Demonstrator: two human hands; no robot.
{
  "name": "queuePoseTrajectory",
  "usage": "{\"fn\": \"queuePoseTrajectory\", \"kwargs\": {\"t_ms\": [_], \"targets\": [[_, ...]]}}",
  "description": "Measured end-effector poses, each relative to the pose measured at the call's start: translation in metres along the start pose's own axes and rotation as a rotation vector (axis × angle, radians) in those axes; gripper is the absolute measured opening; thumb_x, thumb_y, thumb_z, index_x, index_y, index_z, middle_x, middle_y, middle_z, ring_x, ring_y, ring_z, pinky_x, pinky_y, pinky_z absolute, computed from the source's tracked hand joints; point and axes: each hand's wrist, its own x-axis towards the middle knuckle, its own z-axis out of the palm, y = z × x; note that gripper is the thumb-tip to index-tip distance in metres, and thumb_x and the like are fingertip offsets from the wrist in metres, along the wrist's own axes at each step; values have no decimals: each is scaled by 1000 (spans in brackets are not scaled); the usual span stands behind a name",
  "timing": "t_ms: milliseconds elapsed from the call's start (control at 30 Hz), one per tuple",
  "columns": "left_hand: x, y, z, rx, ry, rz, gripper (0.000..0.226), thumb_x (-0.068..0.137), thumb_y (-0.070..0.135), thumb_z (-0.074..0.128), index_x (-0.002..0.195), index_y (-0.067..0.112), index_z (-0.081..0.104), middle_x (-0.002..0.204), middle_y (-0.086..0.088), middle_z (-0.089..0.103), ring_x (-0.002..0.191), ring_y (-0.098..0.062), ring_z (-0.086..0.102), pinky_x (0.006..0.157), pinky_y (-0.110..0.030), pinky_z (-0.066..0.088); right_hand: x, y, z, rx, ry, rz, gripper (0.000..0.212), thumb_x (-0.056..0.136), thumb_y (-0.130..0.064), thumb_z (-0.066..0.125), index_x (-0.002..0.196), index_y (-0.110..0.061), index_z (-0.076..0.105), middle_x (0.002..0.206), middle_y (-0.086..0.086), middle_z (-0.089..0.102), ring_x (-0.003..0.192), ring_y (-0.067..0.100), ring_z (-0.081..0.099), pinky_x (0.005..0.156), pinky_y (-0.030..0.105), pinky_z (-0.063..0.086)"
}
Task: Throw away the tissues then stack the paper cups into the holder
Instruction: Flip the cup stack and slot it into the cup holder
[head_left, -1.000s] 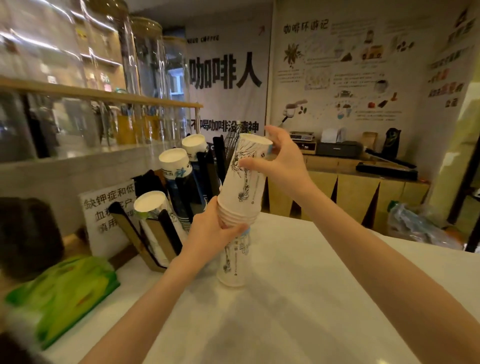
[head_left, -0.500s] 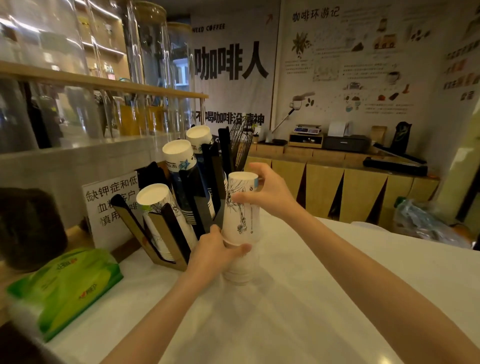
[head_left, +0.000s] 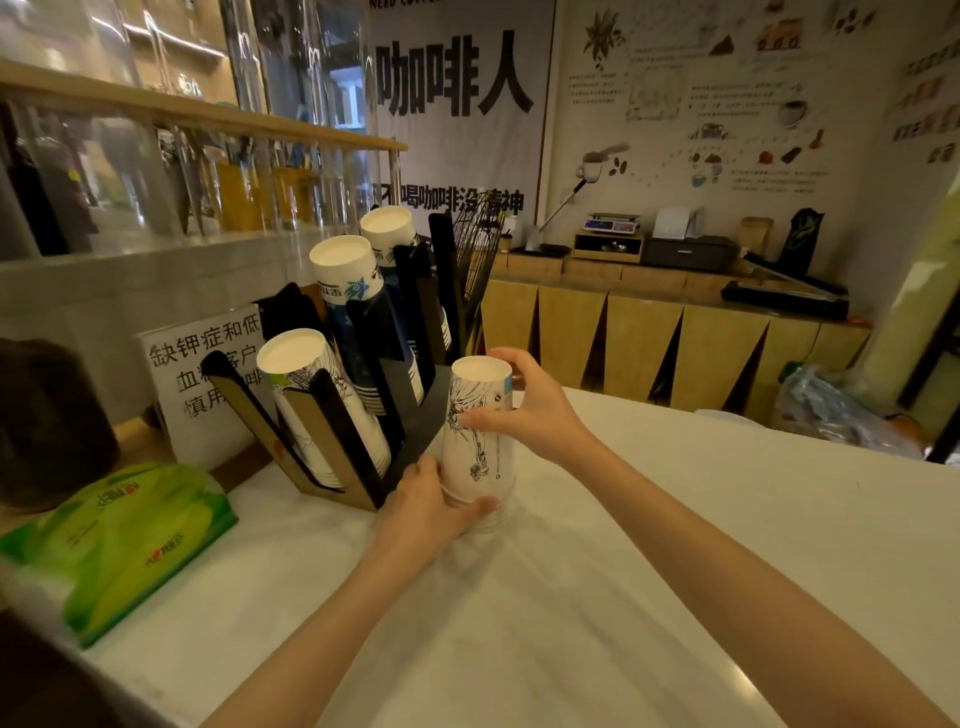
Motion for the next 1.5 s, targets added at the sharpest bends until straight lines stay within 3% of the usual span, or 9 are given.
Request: {"fn": "queuePoseTrajectory", "kwargs": {"t_ms": [167, 333, 433, 600, 800, 900, 1167, 1400, 1500], "targets": [[10, -5, -12, 34, -176, -35, 76, 58, 45, 74, 119, 16, 40, 114, -4, 51, 98, -19, 51, 77, -31, 43, 1, 8, -6, 182, -88, 198, 61, 80, -54, 54, 129, -23, 37, 120, -1, 52, 108, 17, 50, 80, 30, 43], [21, -4, -27, -238, -333, -224, 51, 78, 11, 55, 126, 10, 38, 83, -10, 64, 63, -23, 59, 51, -30, 51, -2, 32, -9, 144, -86, 589, 64, 90, -60, 23, 117, -9, 51, 117, 15, 56, 98, 27, 56, 79, 38, 45], [22, 5, -30, -461, -350, -403, 27, 84, 22, 44, 106, 7, 47, 82, -15, 62, 66, -28, 62, 59, -34, 50, -9, 39, -3, 111, -205, 751, 73, 88, -63, 18, 116, -4, 52, 116, 19, 57, 92, 31, 60, 76, 40, 50], [26, 8, -33, -518, -401, -369, 42, 85, 54, 31, 114, 26, 43, 103, -22, 61, 79, -35, 68, 63, -35, 56, -12, 35, 7, 91, -323, 802, 75, 81, -73, 16, 115, -12, 46, 110, 15, 55, 90, 30, 60, 57, 37, 52], [25, -3, -31, -618, -471, -356, 41, 74, 39, 49, 108, 16, 50, 99, -13, 58, 68, -29, 68, 68, -37, 58, -16, 52, 4, 197, -329, 689, 51, 86, -57, 25, 112, -21, 50, 101, 12, 58, 84, 26, 62, 66, 36, 55], [23, -3, -25, -569, -503, -272, 47, 73, 38, 61, 116, 28, 45, 102, -7, 60, 68, -23, 66, 75, -36, 57, -23, 60, 6, 255, -286, 587, 39, 83, -45, 33, 98, -26, 64, 95, 12, 61, 77, 21, 58, 64, 29, 51], [13, 26, -37, -523, -209, -19, 54, 62, 60, 66, 104, 30, 51, 89, 4, 68, 59, -17, 68, 53, -28, 57, -30, 48, 7, 412, -136, 382, 38, 92, -49, 35, 116, -28, 56, 101, 5, 60, 90, 18, 58, 73, 24, 50], [8, 78, -104, -475, -21, 209, 75, 52, 69, 57, 114, 28, 54, 69, 9, 67, 53, -7, 67, 43, -14, 49, -12, -30, -28, 436, -68, 55, 32, 91, -48, 38, 115, -35, 54, 120, -2, 62, 107, 15, 59, 89, 34, 50], [3, 96, -143, -437, 130, 296, 77, 52, 74, 52, 114, 30, 56, 56, 11, 66, 50, -4, 65, 42, -13, 48, -3, -70, -37, 406, -111, -105, 24, 90, -47, 41, 111, -43, 53, 115, -12, 64, 103, 6, 62, 86, 26, 52]]}}
